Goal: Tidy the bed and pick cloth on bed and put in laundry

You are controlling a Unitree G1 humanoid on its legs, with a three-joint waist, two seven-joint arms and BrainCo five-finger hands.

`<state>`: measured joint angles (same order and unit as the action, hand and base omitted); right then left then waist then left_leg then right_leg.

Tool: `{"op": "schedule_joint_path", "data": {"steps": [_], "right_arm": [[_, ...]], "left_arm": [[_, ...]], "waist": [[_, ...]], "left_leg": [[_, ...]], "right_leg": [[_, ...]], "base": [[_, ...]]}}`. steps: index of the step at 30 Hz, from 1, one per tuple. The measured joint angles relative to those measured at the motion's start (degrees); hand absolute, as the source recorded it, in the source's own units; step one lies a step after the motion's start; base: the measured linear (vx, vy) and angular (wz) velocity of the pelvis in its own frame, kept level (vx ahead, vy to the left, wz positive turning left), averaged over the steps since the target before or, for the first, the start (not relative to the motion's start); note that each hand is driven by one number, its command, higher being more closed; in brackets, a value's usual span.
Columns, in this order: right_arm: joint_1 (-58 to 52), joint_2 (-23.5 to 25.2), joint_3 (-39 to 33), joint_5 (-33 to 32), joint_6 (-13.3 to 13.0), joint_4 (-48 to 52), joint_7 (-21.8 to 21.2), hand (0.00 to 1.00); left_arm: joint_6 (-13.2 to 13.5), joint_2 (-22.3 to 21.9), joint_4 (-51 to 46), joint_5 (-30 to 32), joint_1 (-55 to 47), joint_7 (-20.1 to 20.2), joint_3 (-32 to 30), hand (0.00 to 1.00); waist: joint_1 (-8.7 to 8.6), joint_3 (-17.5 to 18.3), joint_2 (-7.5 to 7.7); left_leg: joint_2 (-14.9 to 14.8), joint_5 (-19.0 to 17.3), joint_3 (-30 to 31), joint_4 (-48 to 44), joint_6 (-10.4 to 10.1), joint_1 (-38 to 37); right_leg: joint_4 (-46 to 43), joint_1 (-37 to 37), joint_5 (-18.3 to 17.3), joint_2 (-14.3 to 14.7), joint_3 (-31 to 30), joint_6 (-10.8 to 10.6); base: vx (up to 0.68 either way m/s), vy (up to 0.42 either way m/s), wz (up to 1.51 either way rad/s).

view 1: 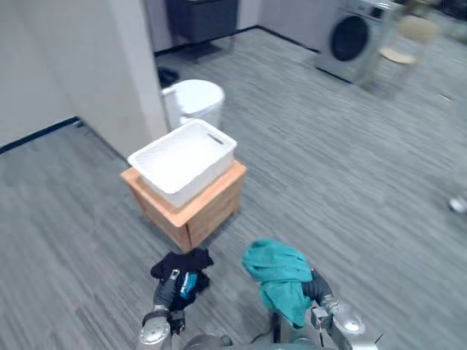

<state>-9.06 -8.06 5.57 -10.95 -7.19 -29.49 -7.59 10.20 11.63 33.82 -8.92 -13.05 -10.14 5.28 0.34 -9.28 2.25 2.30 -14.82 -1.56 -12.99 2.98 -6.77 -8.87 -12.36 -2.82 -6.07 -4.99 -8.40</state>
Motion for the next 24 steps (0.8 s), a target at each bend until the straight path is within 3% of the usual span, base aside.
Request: {"op": "schedule_joint_path", "data": {"steps": [1, 3, 4, 5, 6, 7, 9, 12, 14, 15, 17, 18, 19, 20, 21, 22, 24], "right_arm": [[0.04, -0.12, -0.06, -0.25, -0.04, -0.14, -0.23, 1.00], [0.27, -0.61, 0.05, -0.44, -0.04, -0.11, -1.04, 1.00], [1.13, -1.60, -0.14, -0.49, -0.01, -0.78, -1.41, 1.00], [1.33, -2.70, -0.19, -0.39, 0.05, -0.54, -1.52, 1.00], [2.44, -3.62, -0.16, -0.14, 0.31, -0.60, -1.76, 1.00], [2.76, -3.59, -0.33, 0.36, 0.90, -0.63, -1.73, 1.00], [2.73, -3.52, -0.64, 0.63, 1.05, -0.62, -1.75, 1.00], [3.78, -3.63, -1.82, 0.87, 0.95, -0.64, -1.43, 1.00], [4.03, -3.77, -2.88, 0.86, 0.96, -0.69, -1.05, 1.00], [4.05, -3.93, -2.95, 0.86, 0.96, -1.02, -0.72, 1.00], [4.01, -3.24, -2.96, 0.86, 0.77, -1.05, 0.14, 1.00], [4.03, -3.03, -3.41, 0.84, 0.73, -1.12, 0.56, 1.00], [4.17, -3.02, -3.77, 0.78, 0.71, -1.34, 1.56, 1.00], [4.06, -2.77, -4.04, 0.76, 0.70, -1.63, 1.90, 1.00], [3.46, -1.65, -5.17, 0.49, 0.65, -2.09, 2.72, 1.00], [2.71, -1.09, -5.26, -0.22, -0.12, -1.43, 3.97, 1.00], [0.99, -0.78, -5.82, -0.38, -0.45, 2.83, 5.23, 1.00]], "left_arm": [[0.00, 0.42, -0.65, -0.18, -1.21, -0.06, -0.73, 1.00], [0.03, 0.72, -2.38, -1.34, -3.69, -0.24, -1.49, 1.00], [-0.68, -0.28, -1.93, -2.22, -3.77, -0.23, -2.32, 1.00], [-1.03, -1.54, -2.00, -2.41, -3.87, 0.04, -2.65, 1.00], [-1.05, -3.47, -2.13, -2.35, -3.94, 0.14, -3.10, 1.00], [-1.18, -4.57, -2.16, -2.24, -3.94, 0.32, -3.22, 1.00], [-1.19, -4.87, -2.32, -2.20, -4.11, 1.49, -3.18, 1.00], [-0.23, -5.32, -2.87, -2.16, -3.64, 2.45, -3.47, 1.00], [0.26, -6.48, -2.92, -1.62, -3.17, 2.64, -3.39, 1.00], [0.27, -7.07, -2.94, -1.46, -3.15, 2.77, -3.29, 1.00], [0.26, -6.87, -3.02, -0.87, -3.40, 3.77, -2.97, 1.00], [0.21, -6.51, -2.99, -0.27, -2.94, 4.04, -2.45, 1.00], [0.00, -6.23, -2.94, 0.02, -2.18, 4.39, -1.14, 1.00], [0.00, -5.72, -2.93, 0.09, -1.99, 4.90, -0.46, 1.00], [-0.14, -4.13, -2.91, 0.32, -1.53, 5.33, 1.13, 1.00], [-0.31, -2.80, -2.94, 0.64, -0.77, 6.22, 1.86, 1.00], [-0.41, -1.53, -3.00, 0.63, 0.88, 6.81, 1.91, 1.00]], "waist": [[0.27, 0.67, 0.91], [0.80, 1.54, 1.70], [0.30, 1.13, 0.05], [0.44, 1.01, -2.41], [0.88, 0.43, -4.73], [0.73, 0.24, -5.24], [0.53, -0.41, -4.35], [0.84, -0.57, -4.27], [0.63, -0.54, -4.43], [0.72, -0.52, -3.90], [0.33, -0.26, -1.71], [0.34, -0.61, -0.37], [0.44, -1.38, -0.08], [0.21, -1.67, -0.47], [-0.63, -1.87, -0.66], [-1.34, -2.11, -1.16], [-2.63, -1.94, -0.95]], "left_leg": [[-0.28, -2.16, -0.16, -0.71, -1.90, -1.17], [-0.90, -6.01, -0.21, -5.05, -3.28, -2.07], [-3.59, -6.93, -1.94, -14.13, -4.06, 1.18], [-7.70, -5.65, -5.92, -24.87, -5.42, 6.39], [-13.62, -3.20, -10.78, -35.77, -5.60, 11.85], [-15.74, -3.70, -14.99, -36.95, -4.98, 12.86], [-15.11, -3.92, -18.59, -32.69, -4.67, 13.17], [-11.63, -2.62, -21.03, -16.83, -5.77, 14.04], [-10.92, 1.04, -25.98, -7.35, -3.07, 14.11], [-10.07, 3.55, -25.82, -5.71, -0.07, 13.35], [-7.75, 3.75, -25.98, -4.47, 0.25, 12.21], [-6.07, 3.89, -25.25, -3.06, 0.19, 11.27], [-4.73, 4.51, -23.02, -1.80, 1.24, 10.06], [-4.57, 4.92, -21.59, -1.67, 1.98, 9.42], [-4.49, 4.99, -18.84, -1.02, 1.73, 7.69], [-4.52, 5.15, -15.72, -0.53, 1.77, 6.49], [-4.62, 5.72, -12.21, 0.73, 0.95, 5.27]], "right_leg": [[-1.20, 0.12, 2.46, 0.40, 0.15, 2.47], [-4.64, 0.31, 4.38, 1.87, 2.92, 4.89], [-6.44, 0.85, 2.92, 2.93, 4.02, 4.76], [-4.67, 2.66, 2.41, 4.49, 5.39, 5.70], [-1.19, 6.16, 3.14, 6.21, 7.02, 7.11], [0.80, 8.90, 3.51, 6.26, 7.54, 7.84], [2.99, 12.66, 2.84, 5.29, 8.17, 8.71], [5.93, 16.40, 1.90, 4.82, 9.14, 9.38], [5.76, 17.09, -0.13, 5.22, 11.08, 8.70], [2.90, 16.51, -3.45, 4.84, 11.59, 8.41], [-5.58, 14.19, -9.91, 1.41, 13.78, 5.93], [-12.73, 12.48, -11.27, -0.87, 15.54, 4.63], [-25.96, 7.00, -10.37, -3.37, 16.78, 4.80], [-30.78, 4.76, -9.68, -3.92, 17.12, 5.15], [-31.10, 4.28, -11.57, -3.79, 16.82, 5.23], [-26.03, 4.37, -12.18, -2.63, 14.99, 4.09], [-15.44, 4.33, -10.92, 0.28, 7.77, 2.72]], "base": [[0.51, -0.460, 1.11], [0.49, -0.464, 0.85], [0.38, -0.422, 0.68], [0.35, -0.357, 0.51], [0.43, -0.382, 0.35], [0.39, -0.274, 0.24], [0.34, -0.241, 0.24], [0.23, -0.123, 0.10], [0.15, -0.029, 0.29], [0.16, 0.039, 0.41], [0.24, 0.064, 0.53], [0.26, 0.047, 0.62], [0.20, 0.038, 0.63], [0.23, 0.058, 0.93], [0.31, 0.004, 1.24], [0.34, -0.033, 1.31], [0.33, -0.089, 1.24]]}}
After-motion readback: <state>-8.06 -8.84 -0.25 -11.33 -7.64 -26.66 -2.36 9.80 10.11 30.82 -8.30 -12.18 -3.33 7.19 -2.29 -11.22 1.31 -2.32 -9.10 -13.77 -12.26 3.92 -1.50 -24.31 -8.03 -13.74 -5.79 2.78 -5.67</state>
